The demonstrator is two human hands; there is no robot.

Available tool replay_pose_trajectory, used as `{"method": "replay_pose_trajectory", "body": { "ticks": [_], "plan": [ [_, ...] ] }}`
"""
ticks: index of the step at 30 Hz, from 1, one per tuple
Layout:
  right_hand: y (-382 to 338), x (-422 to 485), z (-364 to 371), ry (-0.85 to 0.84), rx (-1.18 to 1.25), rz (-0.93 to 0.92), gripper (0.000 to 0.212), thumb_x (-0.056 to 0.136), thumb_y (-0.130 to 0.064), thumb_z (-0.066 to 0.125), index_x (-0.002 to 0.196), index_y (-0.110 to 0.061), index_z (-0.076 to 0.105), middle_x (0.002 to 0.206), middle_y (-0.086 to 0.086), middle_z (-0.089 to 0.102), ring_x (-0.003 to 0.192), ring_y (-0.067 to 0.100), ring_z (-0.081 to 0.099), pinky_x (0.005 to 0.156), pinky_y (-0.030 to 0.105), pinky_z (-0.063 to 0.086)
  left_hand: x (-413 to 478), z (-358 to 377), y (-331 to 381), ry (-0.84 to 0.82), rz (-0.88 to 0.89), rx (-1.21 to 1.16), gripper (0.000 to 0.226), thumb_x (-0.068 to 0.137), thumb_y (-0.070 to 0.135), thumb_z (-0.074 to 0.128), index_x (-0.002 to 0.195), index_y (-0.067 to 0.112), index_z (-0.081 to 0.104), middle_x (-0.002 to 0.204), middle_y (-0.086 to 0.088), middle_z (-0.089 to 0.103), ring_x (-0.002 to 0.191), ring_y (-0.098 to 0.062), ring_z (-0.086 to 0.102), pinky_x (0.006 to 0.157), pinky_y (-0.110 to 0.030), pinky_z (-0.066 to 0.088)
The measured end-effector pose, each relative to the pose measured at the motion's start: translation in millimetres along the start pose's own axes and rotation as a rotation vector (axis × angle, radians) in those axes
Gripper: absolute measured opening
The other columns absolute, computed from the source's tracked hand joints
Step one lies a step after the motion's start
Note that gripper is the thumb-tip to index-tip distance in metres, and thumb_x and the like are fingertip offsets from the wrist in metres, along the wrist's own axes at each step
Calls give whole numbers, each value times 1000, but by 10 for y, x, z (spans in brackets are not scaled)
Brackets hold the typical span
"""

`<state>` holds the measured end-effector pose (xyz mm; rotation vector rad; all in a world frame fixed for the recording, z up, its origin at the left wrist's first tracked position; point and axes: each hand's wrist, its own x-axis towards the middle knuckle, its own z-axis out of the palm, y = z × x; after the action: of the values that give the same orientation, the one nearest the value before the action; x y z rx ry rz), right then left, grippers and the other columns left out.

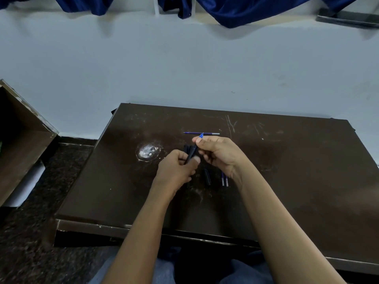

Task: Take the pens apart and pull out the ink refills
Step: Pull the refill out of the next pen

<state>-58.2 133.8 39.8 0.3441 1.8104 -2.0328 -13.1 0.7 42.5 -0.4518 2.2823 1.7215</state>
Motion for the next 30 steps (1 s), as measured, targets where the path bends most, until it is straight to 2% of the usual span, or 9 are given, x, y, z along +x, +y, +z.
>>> {"method": "replay_pose_trajectory", "body": {
  "ticks": [4,8,11,15,18,22,25,27,30],
  "plan": [
    [-10,36,10,6,13,-12,14,87,-17,66,98,-12,73,73,-7,64,64,3,54,57,14,43,58,-4,122,-123,-104,-89,39,101,40,34,99,17,65,88,-5,73,75,-10,67,66,-23,56],
    [-19,53,-5,11,11,-14,20,86,-18,67,103,-8,72,72,-6,61,64,4,54,58,16,44,92,-24,51,-95,4,-82,19,96,21,52,86,18,67,82,-2,72,69,-7,65,60,-20,52],
    [-26,55,-4,0,19,-23,19,87,-17,67,103,-8,71,72,-6,60,64,3,52,58,15,43,141,-40,16,12,79,-7,7,86,26,67,83,22,63,79,2,66,73,-8,61,67,-26,54],
    [-20,78,-2,-4,0,-39,21,87,-18,66,103,-4,70,72,-4,57,65,4,51,60,16,42,164,-4,59,-67,-47,-28,32,99,37,41,89,20,66,88,0,71,79,-10,65,75,-29,53],
    [-5,94,-3,-2,-9,-44,27,87,-18,66,107,0,68,70,-2,55,62,5,49,59,16,41,162,-3,67,-121,-27,-27,28,99,25,45,86,20,69,83,1,72,75,-7,66,67,-22,51],
    [-22,106,-14,-21,0,-63,11,89,-19,65,92,-10,70,66,-4,55,60,3,49,59,16,41,175,1,38,-1,104,-5,13,91,22,59,80,23,66,80,2,70,74,-7,63,66,-22,48],
    [-12,114,-30,-30,-11,-86,17,89,-20,64,73,-15,65,63,-4,53,60,6,48,60,17,41,174,28,64,-78,31,-23,28,100,29,42,87,23,66,84,4,71,77,-6,62,70,-24,48],
    [-8,102,-37,-92,29,-99,14,92,-17,60,80,-14,65,74,0,58,63,10,48,61,18,45,164,34,85,-143,10,-23,34,102,28,36,88,23,66,83,6,71,72,-5,58,66,-22,44],
    [-13,98,-59,-234,135,-70,23,99,-13,46,113,-8,64,110,5,66,68,12,58,63,19,51,156,28,101,-161,34,-24,35,102,23,37,81,24,64,76,7,67,59,-3,47,57,-20,36]
  ]
}}
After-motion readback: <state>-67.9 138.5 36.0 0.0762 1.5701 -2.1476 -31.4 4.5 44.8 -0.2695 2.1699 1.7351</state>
